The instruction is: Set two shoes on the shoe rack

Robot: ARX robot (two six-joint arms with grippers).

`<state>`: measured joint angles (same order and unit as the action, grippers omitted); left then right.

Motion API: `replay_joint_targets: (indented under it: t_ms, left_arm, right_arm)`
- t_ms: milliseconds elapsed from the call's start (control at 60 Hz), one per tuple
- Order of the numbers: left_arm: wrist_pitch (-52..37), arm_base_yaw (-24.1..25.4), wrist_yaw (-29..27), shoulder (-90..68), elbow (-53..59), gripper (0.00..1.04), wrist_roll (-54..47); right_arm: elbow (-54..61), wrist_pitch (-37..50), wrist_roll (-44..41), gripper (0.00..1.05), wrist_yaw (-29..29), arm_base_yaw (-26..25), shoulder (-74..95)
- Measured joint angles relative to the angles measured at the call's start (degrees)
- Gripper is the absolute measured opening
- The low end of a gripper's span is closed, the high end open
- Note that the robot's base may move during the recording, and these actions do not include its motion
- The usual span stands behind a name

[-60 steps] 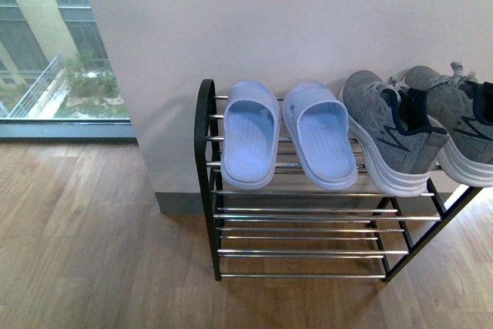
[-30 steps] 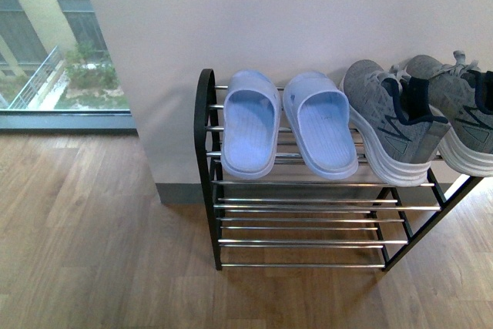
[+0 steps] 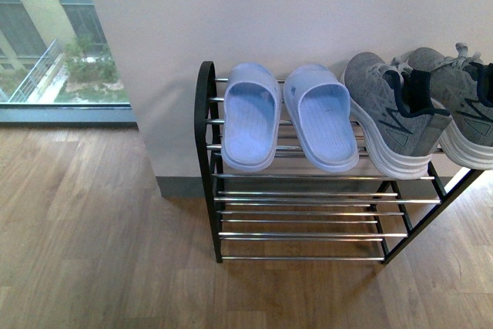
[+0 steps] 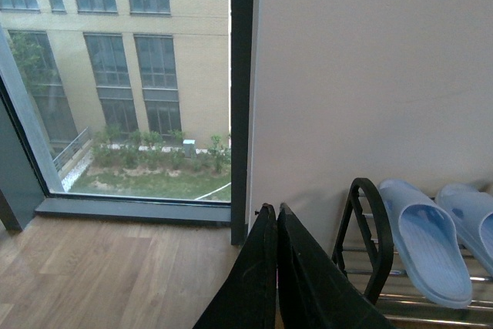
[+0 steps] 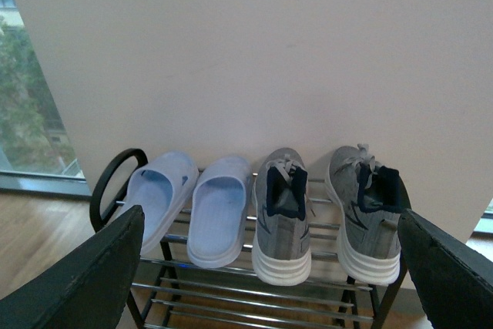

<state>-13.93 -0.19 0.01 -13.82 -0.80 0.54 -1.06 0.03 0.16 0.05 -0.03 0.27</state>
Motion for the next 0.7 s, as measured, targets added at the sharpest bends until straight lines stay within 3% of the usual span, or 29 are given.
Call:
replay_joint_targets:
  t_ms: [233, 333, 583, 700]
  left_arm:
    - [4.09, -0.02, 0.0, 4.02, 0.0, 0.01, 0.0]
    - [12.68, 0.0, 0.0, 10.71, 0.0, 0.01, -0.02]
    - [13.97, 0.02, 0.0, 12.85, 0.0, 0.01, -0.07]
    - [13.94, 0.02, -0.02, 12.87, 0.0, 0.22, -0.04]
  right_arm:
    - [0.0, 0.0, 0.0, 0.95, -0.02, -0.02, 0.0]
    - [0.0, 0.0, 0.0, 0.95, 0.0, 0.0, 0.0]
    - [0.0, 0.0, 0.0, 0.95, -0.02, -0.02, -0.02]
    - [0.0, 0.0, 0.0, 0.95, -0.02, 0.0, 0.0]
